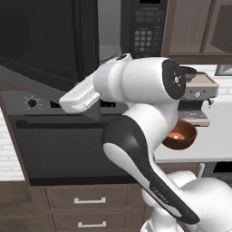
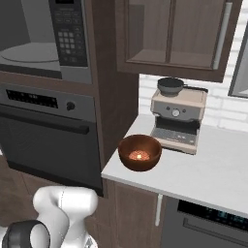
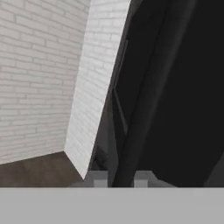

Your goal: Open the microwave, place the bowl with waffle inside the microwave, then close the microwave door and turn it on.

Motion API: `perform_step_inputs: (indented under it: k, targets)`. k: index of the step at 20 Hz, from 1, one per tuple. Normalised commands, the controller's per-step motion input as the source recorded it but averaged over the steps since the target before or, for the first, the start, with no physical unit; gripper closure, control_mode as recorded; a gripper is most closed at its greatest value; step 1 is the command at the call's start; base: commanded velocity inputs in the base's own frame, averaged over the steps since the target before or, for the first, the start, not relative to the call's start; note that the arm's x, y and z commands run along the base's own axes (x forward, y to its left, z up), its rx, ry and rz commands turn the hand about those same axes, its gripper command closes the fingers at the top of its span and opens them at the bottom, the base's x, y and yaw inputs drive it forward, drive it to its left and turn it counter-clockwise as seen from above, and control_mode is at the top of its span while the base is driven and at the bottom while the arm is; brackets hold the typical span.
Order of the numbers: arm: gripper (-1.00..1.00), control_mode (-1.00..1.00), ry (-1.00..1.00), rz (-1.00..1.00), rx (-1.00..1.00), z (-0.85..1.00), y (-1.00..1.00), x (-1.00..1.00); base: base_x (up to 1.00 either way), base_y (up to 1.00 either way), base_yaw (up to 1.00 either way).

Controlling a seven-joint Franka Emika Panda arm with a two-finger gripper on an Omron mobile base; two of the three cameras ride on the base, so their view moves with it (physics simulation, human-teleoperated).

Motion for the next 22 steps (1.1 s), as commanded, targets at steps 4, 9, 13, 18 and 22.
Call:
perform_step_inputs:
  k: [4,9,13,18,22]
  targets:
    - [1.00,-1.00,-0.13,0.00,-0.12,-0.03,0.40,-1.00,0.00,0.00,0.00]
    - [1.00,-1.00,-0.28,-0.14,0.02,-0.11,-0.51,-1.00,0.00,0.00,0.00]
    - [-1.00,-1.00,-0.15,-0.12,0.03,-0.03,-0.42,-1.00,0.00,0.00,0.00]
    - [-1.00,-1.00,-0.16,-0.08,0.12,0.08,-0.69,-1.00,0.00,0.00,0.00]
    - [-1.00,-1.00,-0.03,-0.06,0.14,0.19,-0.95,-0.96,0.00,0.00,0.00]
